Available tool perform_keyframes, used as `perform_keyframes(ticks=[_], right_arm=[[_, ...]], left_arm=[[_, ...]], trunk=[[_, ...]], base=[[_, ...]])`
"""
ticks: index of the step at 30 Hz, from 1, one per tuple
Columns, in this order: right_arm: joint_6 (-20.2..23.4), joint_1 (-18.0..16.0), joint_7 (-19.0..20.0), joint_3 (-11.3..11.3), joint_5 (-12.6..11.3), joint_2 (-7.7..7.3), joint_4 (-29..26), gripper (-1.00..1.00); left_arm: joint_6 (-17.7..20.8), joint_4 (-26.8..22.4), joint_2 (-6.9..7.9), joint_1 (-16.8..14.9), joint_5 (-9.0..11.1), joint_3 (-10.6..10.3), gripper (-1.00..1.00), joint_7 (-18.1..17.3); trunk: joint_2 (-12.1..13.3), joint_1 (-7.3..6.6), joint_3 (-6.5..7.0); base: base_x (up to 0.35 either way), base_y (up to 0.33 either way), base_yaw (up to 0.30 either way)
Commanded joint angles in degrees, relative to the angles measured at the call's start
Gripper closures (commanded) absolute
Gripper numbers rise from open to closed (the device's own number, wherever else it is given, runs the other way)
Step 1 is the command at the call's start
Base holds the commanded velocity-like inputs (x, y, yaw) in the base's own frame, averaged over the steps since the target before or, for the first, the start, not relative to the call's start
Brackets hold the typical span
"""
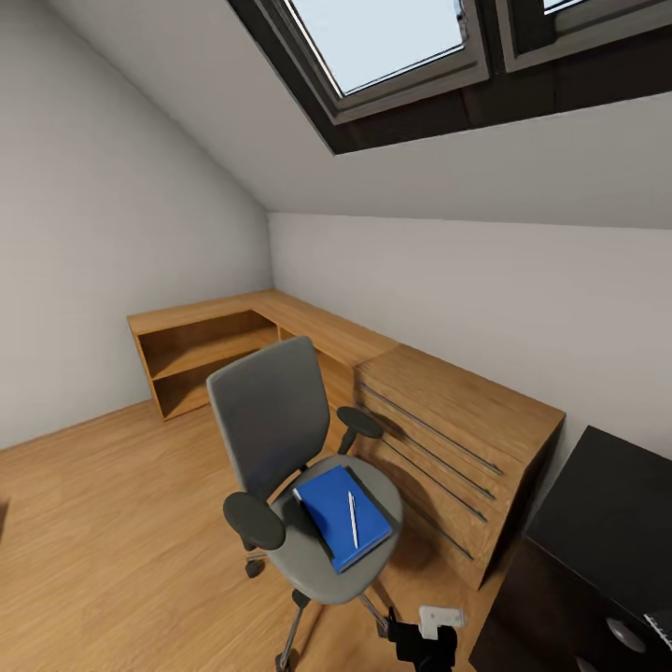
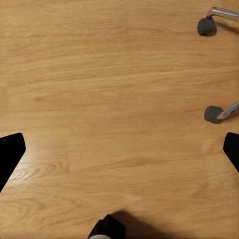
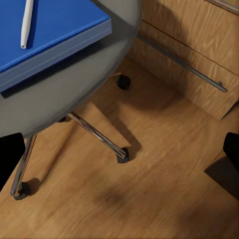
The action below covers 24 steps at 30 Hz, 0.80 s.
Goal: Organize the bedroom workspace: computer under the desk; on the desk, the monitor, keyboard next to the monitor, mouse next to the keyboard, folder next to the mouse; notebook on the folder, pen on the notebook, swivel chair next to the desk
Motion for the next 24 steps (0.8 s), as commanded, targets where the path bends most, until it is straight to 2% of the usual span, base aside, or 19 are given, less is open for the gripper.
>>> perform_keyframes(ticks=[1, 14, 18, 20, 24], right_arm=[[-0.22, -0.06, -0.19, -0.04, 0.04, 0.0, 0.1, -1.0], [-0.2, -0.06, -0.32, 0.03, 0.01, 0.07, -0.14, -1.0], [1.06, -0.11, -0.51, 0.19, 0.05, 0.18, -1.61, -1.0], [3.48, -0.13, -0.56, 0.21, 0.07, 0.17, -3.71, -1.0], [11.69, -0.17, -0.6, 0.22, 0.09, 0.06, -9.36, -1.0]], left_arm=[[-0.12, 0.0, 0.05, -0.02, 0.55, -0.19, -1.0, 0.08], [0.02, 0.02, 0.23, -0.02, 0.63, -0.03, -1.0, 0.08], [-0.05, 0.02, 0.48, -0.02, 0.73, 0.27, -1.0, 0.25], [-0.13, 0.0, 0.51, -0.02, 0.74, 0.33, -1.0, 0.27], [-0.28, -0.04, 0.52, -0.02, 0.75, 0.4, -1.0, 0.28]], trunk=[[-0.04, 0.0, -0.06], [-0.04, 0.0, -0.06], [-0.04, 0.0, -0.06], [-0.04, 0.0, -0.06], [-0.04, 0.0, -0.06]], base=[[0.082, 0.031, 0.001], [0.261, 0.135, 0.0], [0.089, 0.032, 0.0], [0.024, 0.009, 0.0], [0.01, 0.004, 0.0]])
